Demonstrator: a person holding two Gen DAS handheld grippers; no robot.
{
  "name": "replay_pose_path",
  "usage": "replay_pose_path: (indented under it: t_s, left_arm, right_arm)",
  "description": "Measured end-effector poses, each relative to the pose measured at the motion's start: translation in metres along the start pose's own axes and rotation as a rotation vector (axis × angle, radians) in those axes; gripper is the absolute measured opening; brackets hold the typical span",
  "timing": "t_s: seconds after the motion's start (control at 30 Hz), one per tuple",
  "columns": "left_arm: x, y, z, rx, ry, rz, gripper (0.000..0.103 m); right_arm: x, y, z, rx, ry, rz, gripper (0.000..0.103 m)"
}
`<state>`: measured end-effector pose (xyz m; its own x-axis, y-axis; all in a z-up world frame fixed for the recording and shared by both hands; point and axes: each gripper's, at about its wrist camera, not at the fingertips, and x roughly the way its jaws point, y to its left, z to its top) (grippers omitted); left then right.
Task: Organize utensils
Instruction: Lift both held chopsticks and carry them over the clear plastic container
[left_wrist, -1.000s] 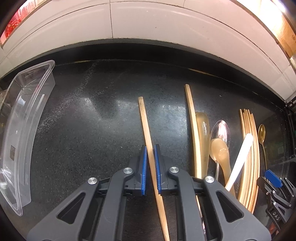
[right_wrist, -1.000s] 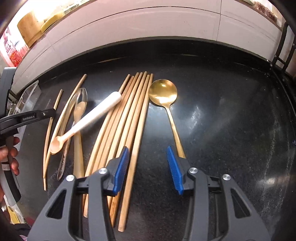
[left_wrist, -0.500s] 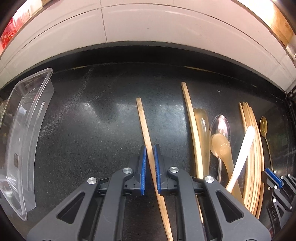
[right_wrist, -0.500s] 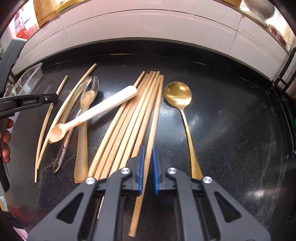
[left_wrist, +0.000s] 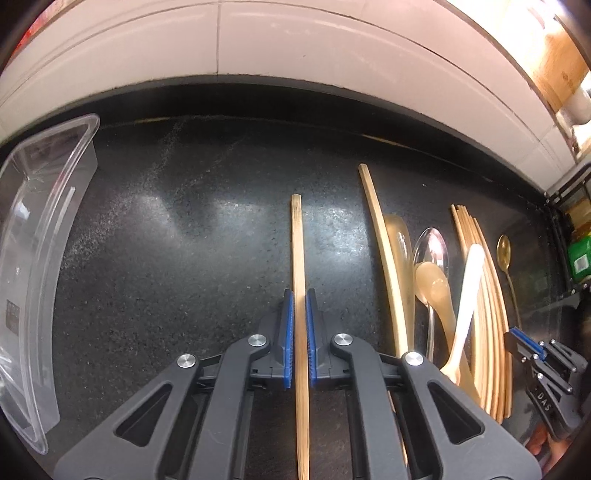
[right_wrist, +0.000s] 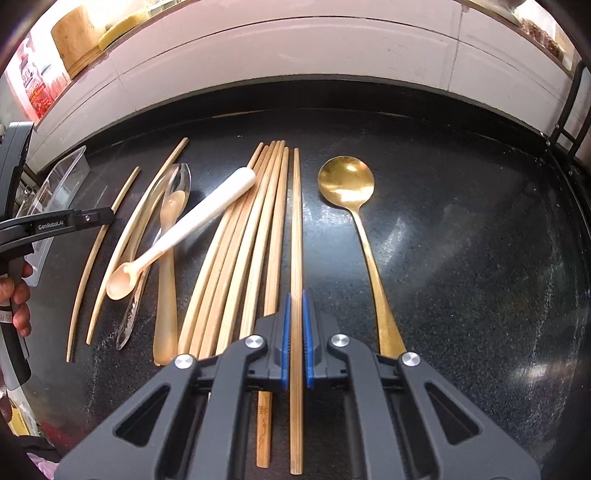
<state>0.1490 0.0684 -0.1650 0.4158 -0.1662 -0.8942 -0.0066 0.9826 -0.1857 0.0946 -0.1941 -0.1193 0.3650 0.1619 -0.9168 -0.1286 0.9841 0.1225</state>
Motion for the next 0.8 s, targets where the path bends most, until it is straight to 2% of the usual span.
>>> replay_pose_path:
  t_s: [0.2,0.43,0.6,0.8]
  left_arm:
    - [-0.019,0.005,0.003,0.010,-0.035,-0.010,0.006]
    - [-0.070,0.004,0.009,-0.003,-0.111,0.006,0.006]
    - [-0.109,0.025,0.005,-0.048,-0.170,0.062,0.006]
    - [-0.164,0.067,-0.010,-0.151,-0.239,0.167,0.006]
  right_arm:
    - [-0.020,-0.001,0.007,0.000,-0.053,0.022,0.007]
    - [-0.046,0.016,0.031,-0.048,-0.123,0.096,0.007]
    - [-0.059,0.052,0.057,-0.133,-0.165,0.177,0.007]
    - [-0.074,0.121,0.078,-0.268,-0.200,0.300,0.007]
